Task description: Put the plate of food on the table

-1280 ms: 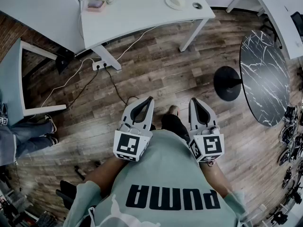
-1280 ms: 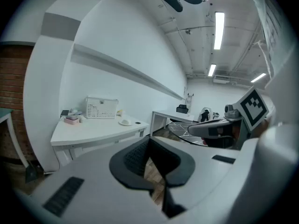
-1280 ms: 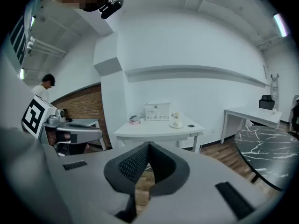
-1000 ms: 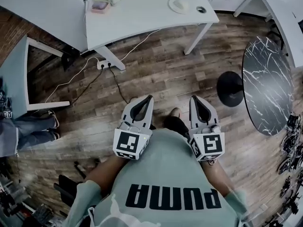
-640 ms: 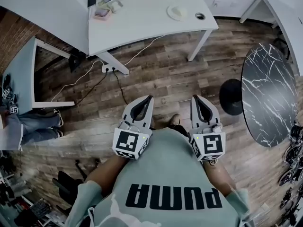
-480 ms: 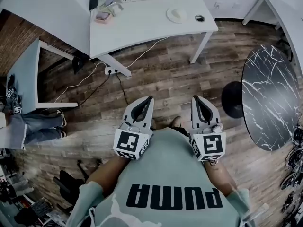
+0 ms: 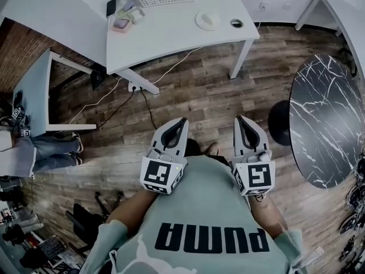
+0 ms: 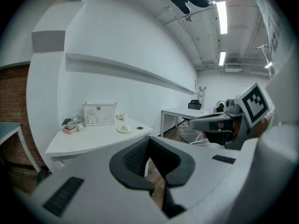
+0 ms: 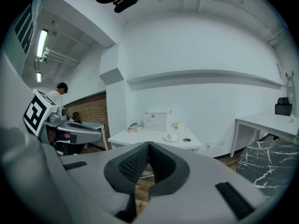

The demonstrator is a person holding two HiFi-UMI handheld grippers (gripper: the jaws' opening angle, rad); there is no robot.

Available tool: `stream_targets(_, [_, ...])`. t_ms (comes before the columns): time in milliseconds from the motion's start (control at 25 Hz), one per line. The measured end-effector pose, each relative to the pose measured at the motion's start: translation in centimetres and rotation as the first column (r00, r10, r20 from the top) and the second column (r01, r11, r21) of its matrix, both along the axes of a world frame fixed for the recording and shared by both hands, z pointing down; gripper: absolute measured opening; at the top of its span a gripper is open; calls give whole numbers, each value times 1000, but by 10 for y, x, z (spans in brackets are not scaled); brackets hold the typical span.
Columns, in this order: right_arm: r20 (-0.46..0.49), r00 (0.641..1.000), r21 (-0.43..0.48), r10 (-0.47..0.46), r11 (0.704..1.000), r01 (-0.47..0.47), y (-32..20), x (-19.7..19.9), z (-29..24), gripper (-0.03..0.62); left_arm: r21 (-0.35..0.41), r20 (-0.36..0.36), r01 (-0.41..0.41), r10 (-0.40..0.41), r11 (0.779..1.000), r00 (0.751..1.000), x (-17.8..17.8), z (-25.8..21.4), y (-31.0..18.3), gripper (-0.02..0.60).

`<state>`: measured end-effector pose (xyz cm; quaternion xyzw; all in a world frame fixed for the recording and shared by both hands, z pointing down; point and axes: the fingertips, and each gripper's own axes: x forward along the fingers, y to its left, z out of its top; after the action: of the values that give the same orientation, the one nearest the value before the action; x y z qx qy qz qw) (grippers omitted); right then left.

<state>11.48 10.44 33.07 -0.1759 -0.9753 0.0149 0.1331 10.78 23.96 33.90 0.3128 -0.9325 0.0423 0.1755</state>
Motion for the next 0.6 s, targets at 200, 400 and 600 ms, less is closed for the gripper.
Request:
stream_targets(200, [-30, 999, 0, 15, 1000, -15, -11, -8, 11, -2, 11, -14, -17, 17, 1000, 1000, -12, 6, -15, 6])
stream_targets(400, [-43, 998, 22, 48, 999, -47, -18, -28, 15, -2, 34, -20, -78, 78, 996, 997, -41, 12, -33, 6])
stream_targets(600, [-61, 994, 33, 89, 996, -88, -26, -59, 18, -2, 57, -6, -129, 129, 990, 992, -81, 12, -48, 6])
